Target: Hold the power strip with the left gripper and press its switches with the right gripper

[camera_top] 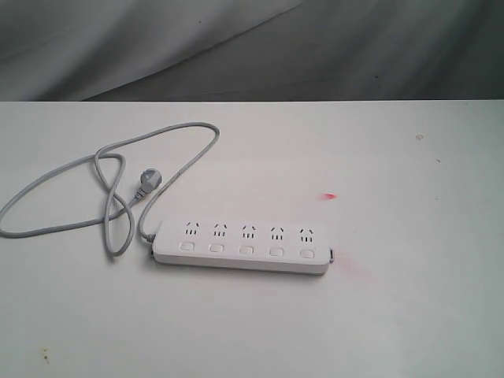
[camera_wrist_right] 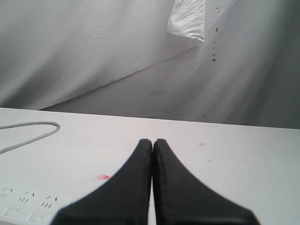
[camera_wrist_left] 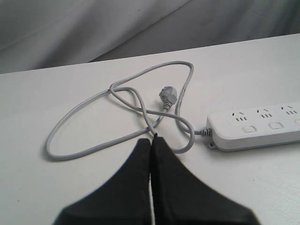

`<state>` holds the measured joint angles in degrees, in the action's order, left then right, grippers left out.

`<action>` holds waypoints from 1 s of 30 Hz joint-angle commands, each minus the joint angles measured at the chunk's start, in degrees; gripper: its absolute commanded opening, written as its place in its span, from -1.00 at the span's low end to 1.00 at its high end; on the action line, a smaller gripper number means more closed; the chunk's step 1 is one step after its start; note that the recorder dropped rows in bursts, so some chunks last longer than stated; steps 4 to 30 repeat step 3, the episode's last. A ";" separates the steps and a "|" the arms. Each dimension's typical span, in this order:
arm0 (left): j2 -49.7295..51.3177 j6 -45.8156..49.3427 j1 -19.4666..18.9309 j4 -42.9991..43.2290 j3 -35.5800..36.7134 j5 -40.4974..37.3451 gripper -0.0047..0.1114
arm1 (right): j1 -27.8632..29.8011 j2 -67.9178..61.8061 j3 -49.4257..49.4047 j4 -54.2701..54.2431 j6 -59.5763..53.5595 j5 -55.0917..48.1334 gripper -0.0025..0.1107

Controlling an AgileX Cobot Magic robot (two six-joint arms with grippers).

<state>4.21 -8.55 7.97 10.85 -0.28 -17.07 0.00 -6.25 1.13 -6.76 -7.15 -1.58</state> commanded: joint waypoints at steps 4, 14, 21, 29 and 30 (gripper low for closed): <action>-0.26 -0.44 -0.05 0.23 0.28 0.57 -0.92 | 0.37 0.15 -0.05 0.86 0.06 0.53 -0.96; -0.26 -0.44 -0.05 0.23 0.28 0.57 -0.92 | 0.37 0.15 -0.05 0.86 0.06 0.53 -0.96; -0.26 -0.44 -0.05 0.23 0.28 0.57 -0.92 | 0.37 0.15 -0.05 0.86 0.06 0.53 -0.96; -0.26 -0.44 -0.05 0.23 0.28 0.57 -0.92 | 0.37 0.15 -0.05 0.86 0.06 0.53 -0.96; -0.26 -0.44 -0.05 0.23 0.28 0.57 -0.92 | 0.37 0.15 -0.05 0.86 0.06 0.53 -0.96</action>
